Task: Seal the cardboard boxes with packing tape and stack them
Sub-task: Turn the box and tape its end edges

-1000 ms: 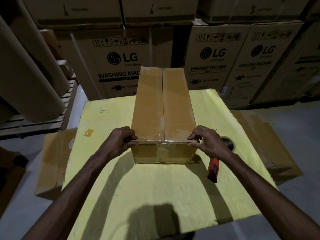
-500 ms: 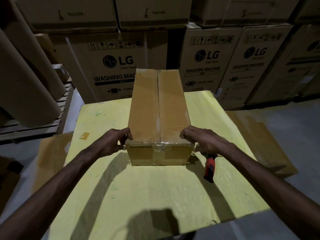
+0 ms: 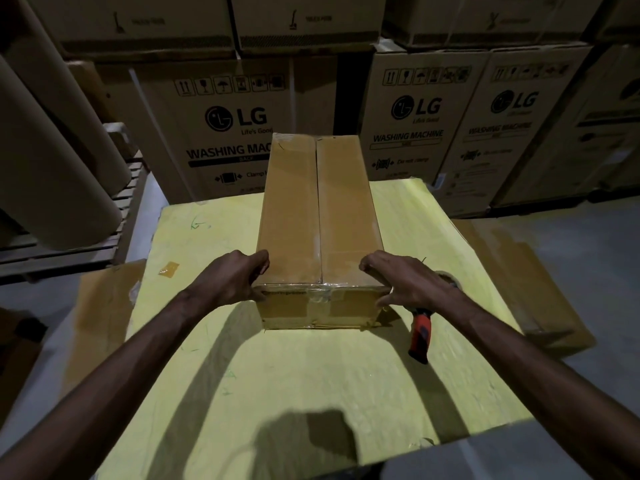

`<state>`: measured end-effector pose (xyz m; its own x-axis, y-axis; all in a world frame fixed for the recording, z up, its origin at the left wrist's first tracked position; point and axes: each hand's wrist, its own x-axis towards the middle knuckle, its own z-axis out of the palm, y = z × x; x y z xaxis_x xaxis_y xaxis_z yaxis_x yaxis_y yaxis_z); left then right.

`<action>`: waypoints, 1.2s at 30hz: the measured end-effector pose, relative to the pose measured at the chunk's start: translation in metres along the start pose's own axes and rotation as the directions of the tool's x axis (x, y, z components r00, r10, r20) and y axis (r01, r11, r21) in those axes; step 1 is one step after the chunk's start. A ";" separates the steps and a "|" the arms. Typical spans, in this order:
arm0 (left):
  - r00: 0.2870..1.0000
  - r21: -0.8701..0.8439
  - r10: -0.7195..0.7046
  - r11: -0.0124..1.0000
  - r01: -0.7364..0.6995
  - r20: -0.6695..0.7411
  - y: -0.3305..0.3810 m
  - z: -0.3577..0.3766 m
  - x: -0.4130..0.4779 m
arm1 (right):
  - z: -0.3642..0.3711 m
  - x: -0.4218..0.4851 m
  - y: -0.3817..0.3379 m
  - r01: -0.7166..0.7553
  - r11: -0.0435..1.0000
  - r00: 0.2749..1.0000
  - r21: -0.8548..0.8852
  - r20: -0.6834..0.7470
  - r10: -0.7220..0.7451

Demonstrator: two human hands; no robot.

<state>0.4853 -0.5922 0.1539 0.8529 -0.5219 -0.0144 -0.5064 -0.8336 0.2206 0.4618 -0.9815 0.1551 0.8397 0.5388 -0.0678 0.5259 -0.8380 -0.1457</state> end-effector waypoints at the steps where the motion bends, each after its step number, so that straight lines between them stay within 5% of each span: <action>1: 1.000 0.046 -0.005 0.999 0.006 -0.021 0.001 0.001 -0.001 | -0.002 -0.001 0.002 0.010 0.999 1.000 -0.045 0.020 -0.009; 6: 0.988 0.192 0.058 0.981 -0.030 -0.142 0.003 0.013 -0.009 | 0.004 -0.008 0.013 0.072 0.957 0.997 -0.279 0.003 -0.074; 15: 0.991 -0.164 -0.123 0.980 0.113 -0.056 0.006 0.030 -0.011 | 0.020 -0.009 0.021 0.053 0.995 0.995 -0.088 -0.081 -0.060; 22: 0.982 -0.218 -0.181 0.962 0.166 -0.054 0.010 0.042 -0.007 | 0.076 -0.006 0.028 -0.041 0.991 0.921 0.131 -0.380 0.088; 26: 0.969 -0.359 -0.230 0.915 0.184 -0.088 0.009 0.050 -0.009 | 0.107 -0.013 -0.001 -0.295 0.796 0.784 0.529 -0.342 0.518; 30: 0.874 -0.598 -0.451 0.756 0.268 -0.179 0.038 0.081 -0.022 | 0.139 -0.013 -0.071 -0.260 0.616 0.675 0.743 -0.316 0.666; 36: 0.690 -0.841 -0.710 0.456 0.293 -0.144 0.108 0.132 -0.021 | 0.153 0.025 -0.125 -0.388 0.311 0.394 0.868 -0.149 0.907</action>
<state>0.3957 -0.6947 0.0495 0.9659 0.2577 -0.0257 0.1259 -0.3805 0.9162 0.3962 -0.8496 0.0208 0.8278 -0.5609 -0.0120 -0.2800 -0.3944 -0.8752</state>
